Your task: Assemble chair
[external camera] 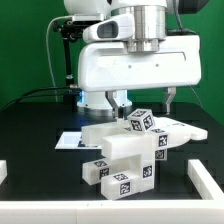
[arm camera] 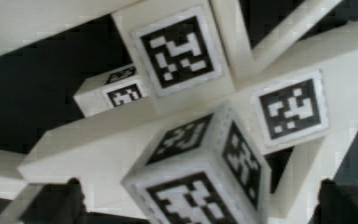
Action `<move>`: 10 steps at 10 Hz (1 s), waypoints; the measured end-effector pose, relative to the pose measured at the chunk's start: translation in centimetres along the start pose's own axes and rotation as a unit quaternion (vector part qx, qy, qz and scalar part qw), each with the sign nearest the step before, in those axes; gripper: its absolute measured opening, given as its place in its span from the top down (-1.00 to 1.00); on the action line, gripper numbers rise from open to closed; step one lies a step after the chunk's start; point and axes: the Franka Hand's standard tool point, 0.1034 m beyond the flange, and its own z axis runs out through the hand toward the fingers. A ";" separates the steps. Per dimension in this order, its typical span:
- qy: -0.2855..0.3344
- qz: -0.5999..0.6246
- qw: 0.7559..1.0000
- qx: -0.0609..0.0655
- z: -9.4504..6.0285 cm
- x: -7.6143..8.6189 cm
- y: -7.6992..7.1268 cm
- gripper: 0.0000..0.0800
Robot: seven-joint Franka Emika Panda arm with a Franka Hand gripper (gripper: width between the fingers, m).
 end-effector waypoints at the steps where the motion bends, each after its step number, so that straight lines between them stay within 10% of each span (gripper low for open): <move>1: 0.000 0.000 1.000 0.000 0.1 -0.1 -0.1 -0.62; 6: -0.002 0.008 1.000 -0.002 0.8 -0.4 -0.2 -0.59; 8: 0.002 0.008 1.000 -0.003 0.5 -0.1 -0.2 0.25; 10: 0.003 0.019 1.000 -0.003 0.5 -0.1 -0.2 0.25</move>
Offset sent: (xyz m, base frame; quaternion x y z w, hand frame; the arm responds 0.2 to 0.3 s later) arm -0.0063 0.0150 -0.0132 -0.0050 0.0112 0.0185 0.9998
